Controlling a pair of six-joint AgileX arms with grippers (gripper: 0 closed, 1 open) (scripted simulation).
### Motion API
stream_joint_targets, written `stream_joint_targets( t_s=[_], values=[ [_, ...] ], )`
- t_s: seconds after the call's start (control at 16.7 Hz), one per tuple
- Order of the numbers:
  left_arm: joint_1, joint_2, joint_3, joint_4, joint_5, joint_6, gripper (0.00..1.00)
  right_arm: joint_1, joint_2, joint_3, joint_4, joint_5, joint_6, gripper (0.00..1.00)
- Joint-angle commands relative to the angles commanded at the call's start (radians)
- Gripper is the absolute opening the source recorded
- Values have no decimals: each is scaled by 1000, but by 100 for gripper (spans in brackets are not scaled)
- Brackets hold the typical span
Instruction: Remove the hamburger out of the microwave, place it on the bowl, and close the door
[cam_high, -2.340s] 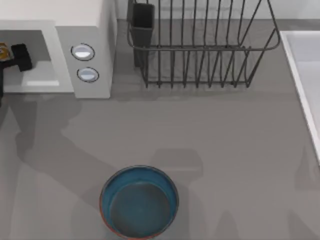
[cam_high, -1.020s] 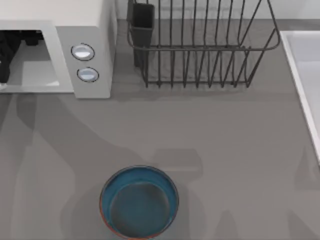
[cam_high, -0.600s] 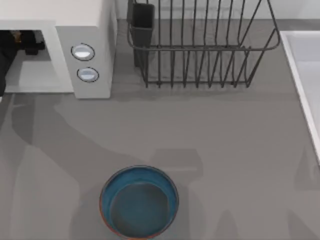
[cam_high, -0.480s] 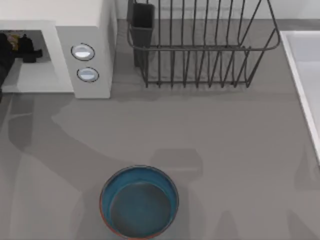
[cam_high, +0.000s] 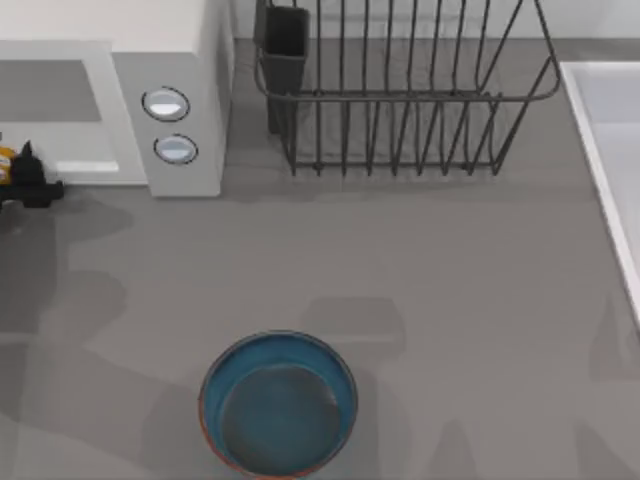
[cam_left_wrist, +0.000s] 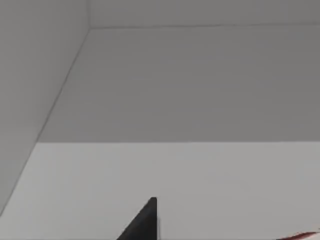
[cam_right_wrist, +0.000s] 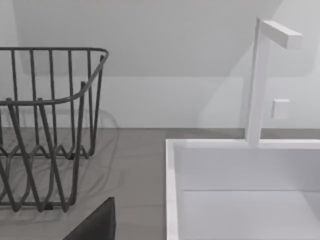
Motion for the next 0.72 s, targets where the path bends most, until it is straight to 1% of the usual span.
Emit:
stream_joint_targets(
  t_s=[0.18,0.48,0.6,0.72],
  values=[
    [9,-39,-72,56,8,2,0,0,0,0,0,0,0,100],
    [3,-43,-70,54,6,4,0,0,0,0,0,0,0,100],
    [3,-80,-69,18,5,4,0,0,0,0,0,0,0,100],
    [3,-156,-67,-60,4,5,0,0,0,0,0,0,0,100]
  ],
)
